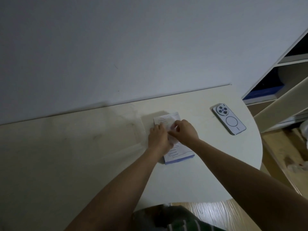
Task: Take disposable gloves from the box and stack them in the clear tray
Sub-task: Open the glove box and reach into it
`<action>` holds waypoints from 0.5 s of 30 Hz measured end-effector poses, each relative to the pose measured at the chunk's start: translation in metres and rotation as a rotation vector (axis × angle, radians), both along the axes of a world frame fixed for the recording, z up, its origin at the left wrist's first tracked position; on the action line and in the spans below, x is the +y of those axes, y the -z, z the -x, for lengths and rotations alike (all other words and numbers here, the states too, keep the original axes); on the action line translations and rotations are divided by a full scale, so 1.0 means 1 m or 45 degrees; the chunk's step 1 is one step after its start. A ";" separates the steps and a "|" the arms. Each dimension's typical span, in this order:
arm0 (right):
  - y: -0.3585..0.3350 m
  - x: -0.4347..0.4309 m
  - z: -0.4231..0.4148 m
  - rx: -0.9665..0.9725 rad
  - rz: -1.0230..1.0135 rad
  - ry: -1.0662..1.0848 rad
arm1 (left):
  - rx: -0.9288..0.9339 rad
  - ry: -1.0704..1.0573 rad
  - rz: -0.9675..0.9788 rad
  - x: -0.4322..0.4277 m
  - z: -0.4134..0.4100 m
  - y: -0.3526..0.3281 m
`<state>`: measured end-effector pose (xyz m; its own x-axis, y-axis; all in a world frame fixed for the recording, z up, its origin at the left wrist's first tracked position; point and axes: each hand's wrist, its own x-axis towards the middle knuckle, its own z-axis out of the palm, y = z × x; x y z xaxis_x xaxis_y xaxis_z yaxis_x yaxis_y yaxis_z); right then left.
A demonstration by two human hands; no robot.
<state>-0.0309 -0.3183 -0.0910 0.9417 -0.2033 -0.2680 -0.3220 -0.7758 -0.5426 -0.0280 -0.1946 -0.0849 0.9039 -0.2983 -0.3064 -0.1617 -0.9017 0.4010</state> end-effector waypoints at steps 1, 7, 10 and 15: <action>0.001 0.001 -0.002 -0.009 0.031 -0.019 | -0.025 -0.001 -0.016 0.001 0.000 0.004; -0.001 -0.015 -0.013 -0.025 -0.458 0.012 | -0.114 -0.022 -0.025 0.003 0.000 0.022; -0.003 -0.025 -0.009 -0.085 -0.648 0.068 | -0.096 -0.051 0.009 0.002 -0.001 0.028; 0.001 -0.023 -0.013 0.061 -0.355 -0.059 | -0.111 -0.037 -0.017 0.000 -0.005 0.029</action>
<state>-0.0174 -0.3408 -0.0918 0.9332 -0.0725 -0.3519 -0.3199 -0.6135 -0.7220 -0.0229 -0.1944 -0.1143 0.9356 -0.2677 -0.2302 -0.1688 -0.9118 0.3743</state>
